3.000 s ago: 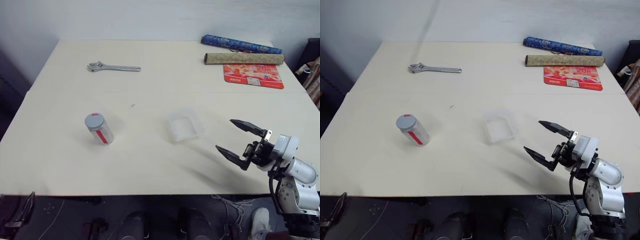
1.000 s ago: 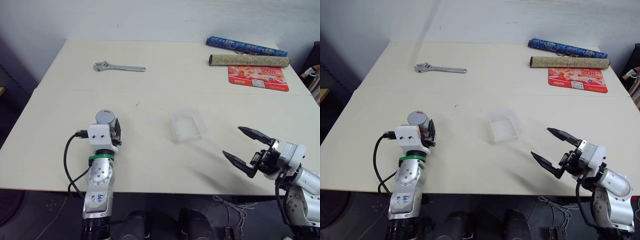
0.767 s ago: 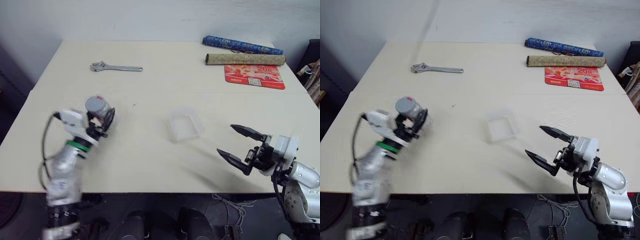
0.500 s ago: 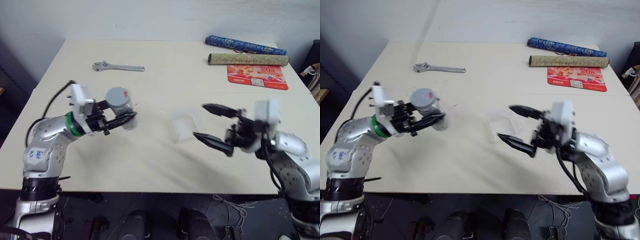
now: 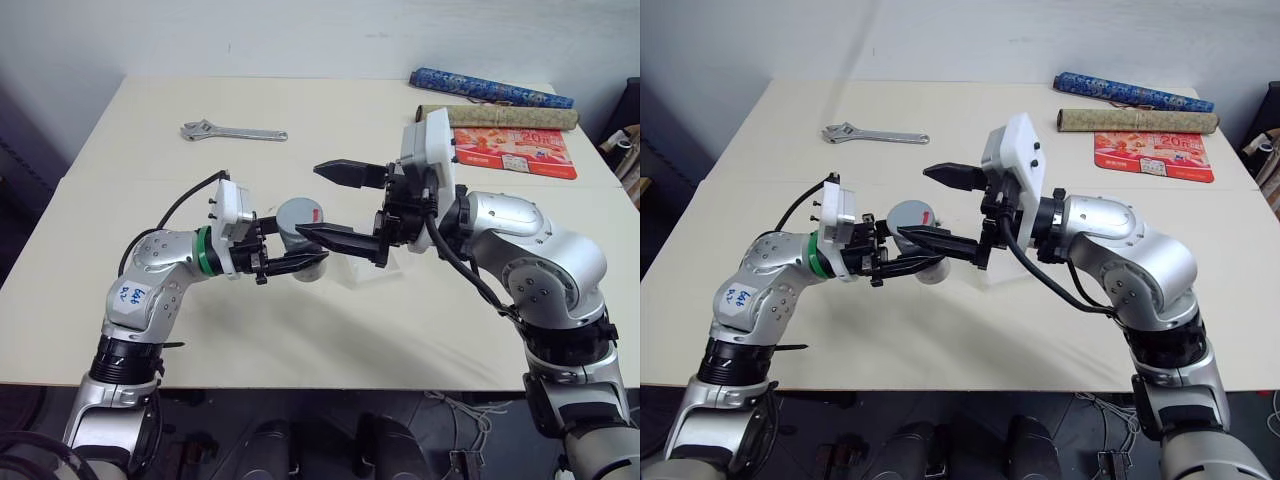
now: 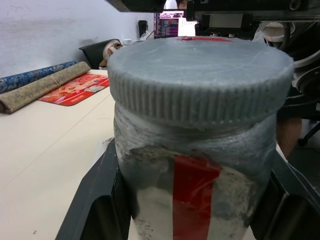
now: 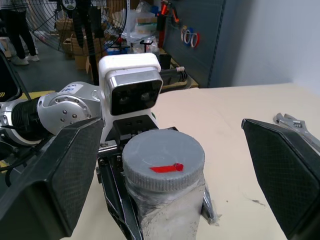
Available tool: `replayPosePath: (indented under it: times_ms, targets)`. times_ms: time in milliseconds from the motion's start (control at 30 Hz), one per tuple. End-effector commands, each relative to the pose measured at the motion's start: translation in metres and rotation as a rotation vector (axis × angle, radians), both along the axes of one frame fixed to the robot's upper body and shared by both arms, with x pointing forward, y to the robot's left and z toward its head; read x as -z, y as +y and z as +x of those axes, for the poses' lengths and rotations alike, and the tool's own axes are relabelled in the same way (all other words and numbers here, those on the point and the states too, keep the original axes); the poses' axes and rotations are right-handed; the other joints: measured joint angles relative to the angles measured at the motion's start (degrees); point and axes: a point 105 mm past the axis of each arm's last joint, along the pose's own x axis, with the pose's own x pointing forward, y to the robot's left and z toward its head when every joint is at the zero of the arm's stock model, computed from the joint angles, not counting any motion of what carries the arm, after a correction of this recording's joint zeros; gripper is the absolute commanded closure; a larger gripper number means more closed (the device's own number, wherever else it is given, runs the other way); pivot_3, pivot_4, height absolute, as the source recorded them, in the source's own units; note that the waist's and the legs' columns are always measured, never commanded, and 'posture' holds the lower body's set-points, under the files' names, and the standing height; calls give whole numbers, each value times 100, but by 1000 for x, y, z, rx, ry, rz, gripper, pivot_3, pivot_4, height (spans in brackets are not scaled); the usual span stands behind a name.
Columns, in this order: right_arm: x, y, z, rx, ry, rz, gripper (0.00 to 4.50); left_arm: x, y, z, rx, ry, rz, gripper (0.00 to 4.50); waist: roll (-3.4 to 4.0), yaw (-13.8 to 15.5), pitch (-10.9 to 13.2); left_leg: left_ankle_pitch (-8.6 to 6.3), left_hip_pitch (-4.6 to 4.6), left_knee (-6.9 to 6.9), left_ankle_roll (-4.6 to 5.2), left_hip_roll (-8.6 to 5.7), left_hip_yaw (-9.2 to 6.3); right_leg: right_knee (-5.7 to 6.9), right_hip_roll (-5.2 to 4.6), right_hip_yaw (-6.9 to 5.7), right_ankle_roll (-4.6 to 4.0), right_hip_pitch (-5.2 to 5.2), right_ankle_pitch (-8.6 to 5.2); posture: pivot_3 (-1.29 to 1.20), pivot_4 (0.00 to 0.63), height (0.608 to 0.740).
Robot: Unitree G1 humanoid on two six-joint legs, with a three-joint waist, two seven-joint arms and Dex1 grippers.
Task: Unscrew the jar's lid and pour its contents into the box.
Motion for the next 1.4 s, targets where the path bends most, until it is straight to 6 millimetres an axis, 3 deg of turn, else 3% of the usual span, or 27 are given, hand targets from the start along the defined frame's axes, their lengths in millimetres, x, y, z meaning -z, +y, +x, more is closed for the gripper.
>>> replayPosePath:
  times_ms: [33,467,567,667,733,867,1067,1300,1400]
  targets:
    - [-5,7,-7,-45,-13,-20,0,-11,-7,-4,29,-62,-3,2133,0,-14,0,0,0,0,0,1,0,0,1,1,0,0,0,0,150,740]
    - [5,13,-4,-52,-13,-60,0,-7,-12,-5,40,-56,-4,2133,0,-88,0,1,1,0,-1,3,0,1,3,2,0,0,0,0,150,740]
    - [6,12,-2,-50,-13,-61,570,-7,-12,-5,41,-58,-4,2133,0,-88,0,1,1,0,-1,3,0,1,3,2,0,0,0,0,150,740]
    - [8,12,-2,-50,-12,-64,1630,-7,-13,-5,43,-61,-3,2133,0,-84,0,1,1,0,-1,3,0,1,3,2,0,0,0,0,150,740]
    - [8,11,-1,-55,-15,-66,2007,-7,-13,-6,46,-63,-2,2133,0,-87,0,1,1,0,-1,3,0,1,3,3,0,0,0,0,150,740]
    - [8,8,-2,-88,-25,-80,2005,-10,-12,-8,69,-73,0,2133,0,-89,0,1,1,0,-2,3,0,1,3,3,0,0,0,0,150,740]
    - [2,-8,-29,-466,-19,-144,2005,-14,-13,-28,293,-91,36,2133,-3,-83,2,1,1,0,0,2,1,-2,4,3,0,0,0,0,150,740]
    - [-4,-15,-20,-487,-53,-145,2005,-18,-12,-33,348,-110,63,2133,-3,-99,3,2,3,0,-5,10,4,-5,14,5,0,1,0,0,150,740]
    - [-18,-17,-13,-416,-109,-39,1012,-20,-11,-28,289,-107,36,2133,-4,-94,4,3,3,1,-6,10,3,-5,13,5,0,1,0,0,150,740]
